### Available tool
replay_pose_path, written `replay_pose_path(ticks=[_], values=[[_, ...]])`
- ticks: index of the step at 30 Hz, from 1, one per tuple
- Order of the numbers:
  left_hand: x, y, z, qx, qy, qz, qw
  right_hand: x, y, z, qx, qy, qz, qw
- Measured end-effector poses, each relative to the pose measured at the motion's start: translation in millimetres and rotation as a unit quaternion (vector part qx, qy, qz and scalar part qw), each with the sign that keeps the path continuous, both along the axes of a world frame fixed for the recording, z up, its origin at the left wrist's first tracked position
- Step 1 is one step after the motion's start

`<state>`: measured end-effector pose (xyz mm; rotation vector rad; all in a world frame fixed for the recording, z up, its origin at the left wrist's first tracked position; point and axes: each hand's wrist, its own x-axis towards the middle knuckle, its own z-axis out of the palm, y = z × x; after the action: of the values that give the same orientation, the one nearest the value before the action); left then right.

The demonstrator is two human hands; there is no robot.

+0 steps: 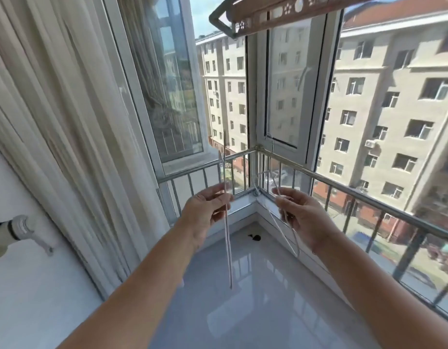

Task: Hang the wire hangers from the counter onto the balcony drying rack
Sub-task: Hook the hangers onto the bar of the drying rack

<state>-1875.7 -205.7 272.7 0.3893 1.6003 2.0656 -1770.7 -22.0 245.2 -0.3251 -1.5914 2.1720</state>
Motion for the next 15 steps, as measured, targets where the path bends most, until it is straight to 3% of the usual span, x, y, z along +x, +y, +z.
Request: replay_pose_path(ticks=[15], values=[[-225, 101, 76, 0.040, 0.097, -0.068, 0.992, -224, 78, 94, 0.105, 0.083, -0.039, 0.990]])
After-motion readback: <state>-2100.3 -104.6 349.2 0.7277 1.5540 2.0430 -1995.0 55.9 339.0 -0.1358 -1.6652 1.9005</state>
